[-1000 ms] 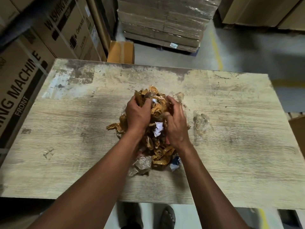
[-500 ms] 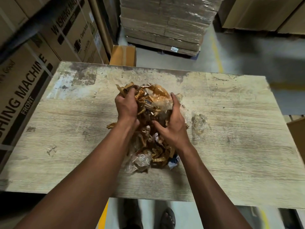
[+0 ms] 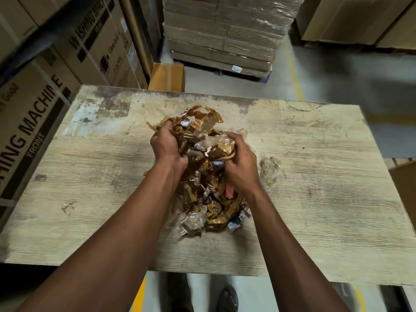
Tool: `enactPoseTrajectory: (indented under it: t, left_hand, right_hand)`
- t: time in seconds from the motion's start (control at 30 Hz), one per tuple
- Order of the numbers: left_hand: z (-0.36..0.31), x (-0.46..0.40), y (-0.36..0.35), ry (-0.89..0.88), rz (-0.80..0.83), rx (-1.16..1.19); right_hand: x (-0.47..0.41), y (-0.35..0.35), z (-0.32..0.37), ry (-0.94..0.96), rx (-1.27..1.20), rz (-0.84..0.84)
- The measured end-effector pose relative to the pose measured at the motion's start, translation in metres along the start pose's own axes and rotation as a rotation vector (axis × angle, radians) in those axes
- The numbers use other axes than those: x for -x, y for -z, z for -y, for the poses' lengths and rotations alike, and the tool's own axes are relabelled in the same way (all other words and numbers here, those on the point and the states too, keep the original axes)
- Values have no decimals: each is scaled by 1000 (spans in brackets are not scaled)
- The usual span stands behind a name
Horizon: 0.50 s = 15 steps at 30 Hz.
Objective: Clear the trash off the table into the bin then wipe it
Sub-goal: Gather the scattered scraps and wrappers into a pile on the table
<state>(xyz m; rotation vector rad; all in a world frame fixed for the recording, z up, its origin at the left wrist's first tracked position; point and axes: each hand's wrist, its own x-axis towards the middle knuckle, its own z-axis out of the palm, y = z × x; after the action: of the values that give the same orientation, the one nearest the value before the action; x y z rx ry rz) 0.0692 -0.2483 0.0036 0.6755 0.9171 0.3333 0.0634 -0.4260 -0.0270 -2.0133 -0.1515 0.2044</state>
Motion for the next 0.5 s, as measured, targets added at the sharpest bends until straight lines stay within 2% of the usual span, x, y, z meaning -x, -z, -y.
enactPoseTrajectory:
  t: [0.27,0.33,0.47,0.5]
  left_hand:
    - [6,9,-9,27,38,-112]
    - [10,11,-11,26,41,-171]
    - [20,13,-16,-55,87,-323]
    - [23,14,-18,-78,97,-373]
  right_hand:
    - [-10,-4,22,-205,-430,51]
    - [-11,-3,27,-245,-578,5]
    - [-19,-2,39,-280,-871,-37]
    - [-21,-5,48,-259,-856,-26]
